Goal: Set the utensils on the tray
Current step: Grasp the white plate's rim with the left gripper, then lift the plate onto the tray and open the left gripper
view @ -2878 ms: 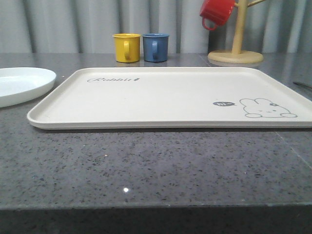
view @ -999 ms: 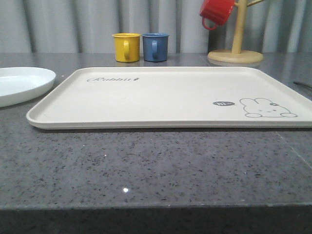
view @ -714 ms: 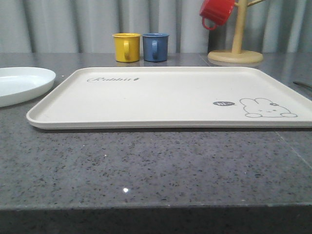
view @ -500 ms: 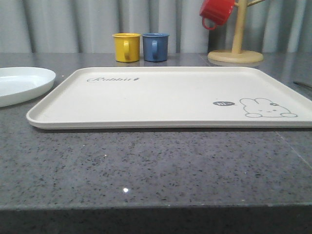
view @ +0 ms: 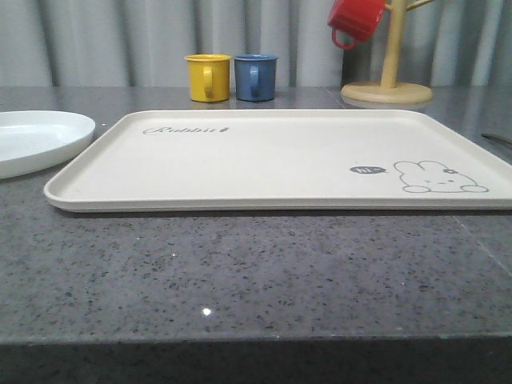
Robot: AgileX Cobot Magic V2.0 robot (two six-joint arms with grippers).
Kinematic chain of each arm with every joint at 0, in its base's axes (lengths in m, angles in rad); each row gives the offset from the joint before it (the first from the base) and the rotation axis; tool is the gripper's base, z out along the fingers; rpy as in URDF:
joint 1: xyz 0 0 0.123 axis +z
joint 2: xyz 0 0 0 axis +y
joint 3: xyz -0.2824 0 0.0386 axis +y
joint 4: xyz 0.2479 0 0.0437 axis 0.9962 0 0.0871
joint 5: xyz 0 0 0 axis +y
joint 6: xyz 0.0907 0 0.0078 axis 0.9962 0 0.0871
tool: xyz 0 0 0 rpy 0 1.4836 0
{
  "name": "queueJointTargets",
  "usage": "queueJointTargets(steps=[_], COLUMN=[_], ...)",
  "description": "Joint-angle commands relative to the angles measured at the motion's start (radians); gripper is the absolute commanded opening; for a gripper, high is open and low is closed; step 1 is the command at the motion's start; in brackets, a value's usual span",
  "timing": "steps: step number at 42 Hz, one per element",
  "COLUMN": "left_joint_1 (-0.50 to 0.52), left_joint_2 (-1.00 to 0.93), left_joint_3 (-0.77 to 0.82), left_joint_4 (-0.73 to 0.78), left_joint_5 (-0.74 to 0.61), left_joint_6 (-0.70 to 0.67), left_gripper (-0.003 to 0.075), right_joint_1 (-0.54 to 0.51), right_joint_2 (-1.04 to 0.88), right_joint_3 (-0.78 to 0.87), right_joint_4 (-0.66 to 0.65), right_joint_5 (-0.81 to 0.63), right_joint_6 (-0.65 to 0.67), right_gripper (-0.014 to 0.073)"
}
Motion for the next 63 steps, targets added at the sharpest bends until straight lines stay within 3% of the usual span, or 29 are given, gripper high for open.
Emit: queueJointTargets(steps=[1,13,27,35,43,48,56,59,63], left_joint_1=[-0.011,-0.187,-0.463,-0.544,-0.557,-0.557,-0.557,-0.557,-0.564], left_joint_2=[-0.075,-0.142,-0.093,-0.028,0.023,0.037,0.035,0.02,-0.018], left_joint_3=[-0.054,-0.153,-0.153,-0.153,-0.153,-0.153,-0.154,-0.16,-0.167], left_joint_4=[-0.031,-0.047,-0.053,-0.053,-0.071,-0.073,-0.064,-0.028,-0.001], left_joint_5=[0.007,0.08,-0.016,-0.056,-0.089,-0.091,-0.086,-0.084,-0.084], left_joint_6=[-0.002,-0.002,-0.002,-0.002,-0.008,-0.008,-0.008,-0.008,-0.008], left_gripper=[-0.002,-0.002,-0.002,-0.002,-0.0015,0.0104,0.0452,0.0494,0.0494], right_joint_1=[-0.007,-0.007,-0.007,-0.007,-0.007,-0.007,-0.007,-0.007,-0.007], right_joint_2=[0.0,0.0,0.0,0.0,0.0,0.0,0.0,0.0,0.0], right_joint_3=[-0.034,-0.034,-0.034,-0.034,-0.034,-0.034,-0.034,-0.034,-0.034], right_joint_4=[-0.012,-0.012,-0.012,-0.012,-0.012,-0.012,-0.012,-0.012,-0.012], right_joint_5=[-0.054,-0.054,-0.054,-0.054,-0.054,-0.054,-0.054,-0.054,-0.054], right_joint_6=[-0.009,-0.009,-0.009,-0.009,-0.009,-0.009,-0.009,-0.009,-0.009], right_gripper=[0.0521,0.0521,0.0521,0.0521,0.0521,0.0521,0.0521,0.0521,0.0521])
